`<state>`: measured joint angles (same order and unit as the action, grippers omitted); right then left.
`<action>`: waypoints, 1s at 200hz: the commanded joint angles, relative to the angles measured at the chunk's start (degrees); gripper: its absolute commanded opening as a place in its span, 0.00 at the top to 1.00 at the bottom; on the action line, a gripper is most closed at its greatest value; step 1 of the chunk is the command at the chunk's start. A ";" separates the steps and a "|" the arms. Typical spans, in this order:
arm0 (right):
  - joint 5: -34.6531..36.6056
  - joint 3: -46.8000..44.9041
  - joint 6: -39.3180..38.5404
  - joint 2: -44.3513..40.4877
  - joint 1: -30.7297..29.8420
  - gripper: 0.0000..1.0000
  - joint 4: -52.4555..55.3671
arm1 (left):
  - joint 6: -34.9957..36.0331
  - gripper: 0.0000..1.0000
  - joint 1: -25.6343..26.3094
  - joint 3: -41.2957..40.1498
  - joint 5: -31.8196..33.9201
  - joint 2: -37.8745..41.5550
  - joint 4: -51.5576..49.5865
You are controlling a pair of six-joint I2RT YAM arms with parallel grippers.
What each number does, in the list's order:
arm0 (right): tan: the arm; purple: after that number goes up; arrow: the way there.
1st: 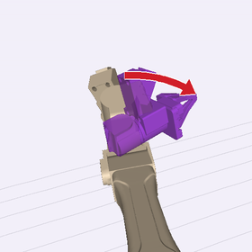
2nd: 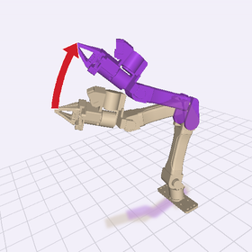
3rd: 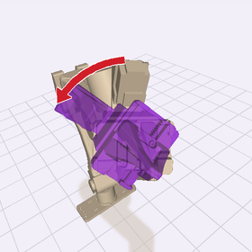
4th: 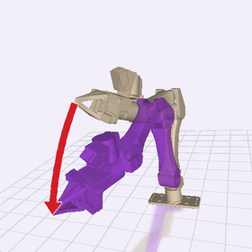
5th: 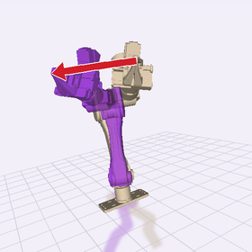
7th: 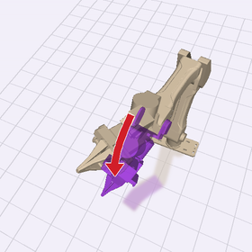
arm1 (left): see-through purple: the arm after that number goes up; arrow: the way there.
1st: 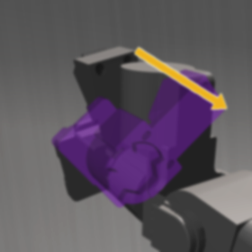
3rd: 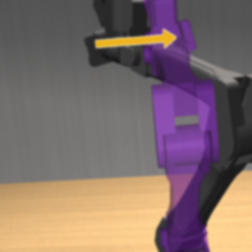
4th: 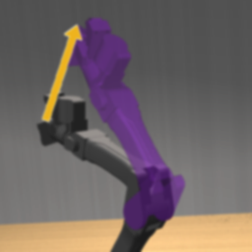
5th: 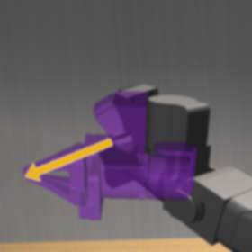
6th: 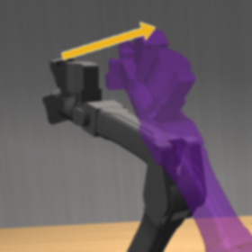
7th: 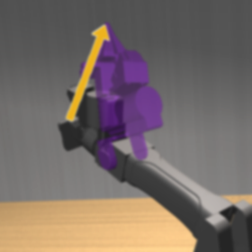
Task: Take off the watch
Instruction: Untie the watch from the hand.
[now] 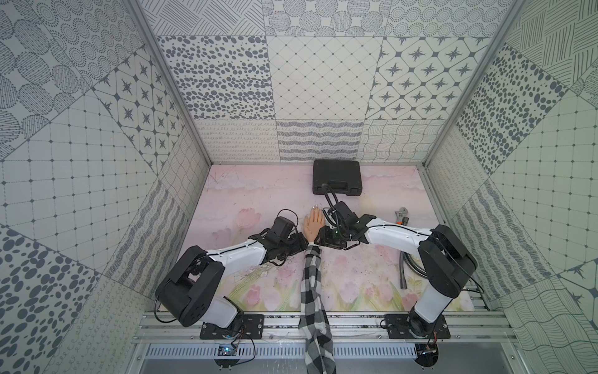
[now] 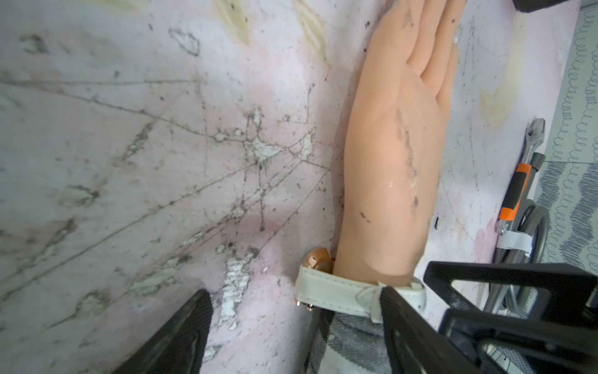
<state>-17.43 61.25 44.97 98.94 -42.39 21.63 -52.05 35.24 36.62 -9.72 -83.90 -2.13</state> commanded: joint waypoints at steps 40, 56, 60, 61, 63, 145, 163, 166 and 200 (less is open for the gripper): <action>2.41 5.05 -0.79 2.29 -2.14 0.45 1.93 | 0.30 0.18 0.58 -1.92 0.69 -0.48 -9.39; 2.50 5.49 -0.76 2.91 -2.21 0.46 2.02 | 0.04 0.18 0.61 -2.34 0.55 -0.30 -8.99; 2.53 5.62 -0.81 3.08 -2.25 0.46 2.07 | -0.02 0.18 0.61 -2.43 0.53 -0.28 -8.90; 2.47 5.67 -0.83 3.09 -2.26 0.46 2.09 | 0.00 0.18 0.61 -2.43 0.55 -0.29 -8.83; 2.44 5.71 -0.78 3.19 -2.21 0.46 2.10 | -0.05 0.18 0.61 -2.45 0.53 -0.25 -8.83; 1.55 7.39 -0.76 6.74 -2.64 0.54 1.37 | -0.45 0.18 0.69 -2.61 0.08 -0.52 -8.06; 0.67 7.31 -0.78 7.20 -2.63 0.65 1.05 | -0.34 0.18 0.69 -2.61 0.11 -0.61 -8.10; 0.63 7.27 -0.81 7.21 -2.61 0.67 0.96 | -0.33 0.18 0.68 -2.60 0.13 -0.57 -8.17; -0.51 4.10 0.28 5.30 -1.27 0.87 -1.48 | 0.35 0.18 0.67 -2.43 1.20 0.09 -9.93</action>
<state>-16.99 67.57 44.49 104.27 -44.23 24.05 -52.77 35.35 35.07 -9.82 -83.35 0.69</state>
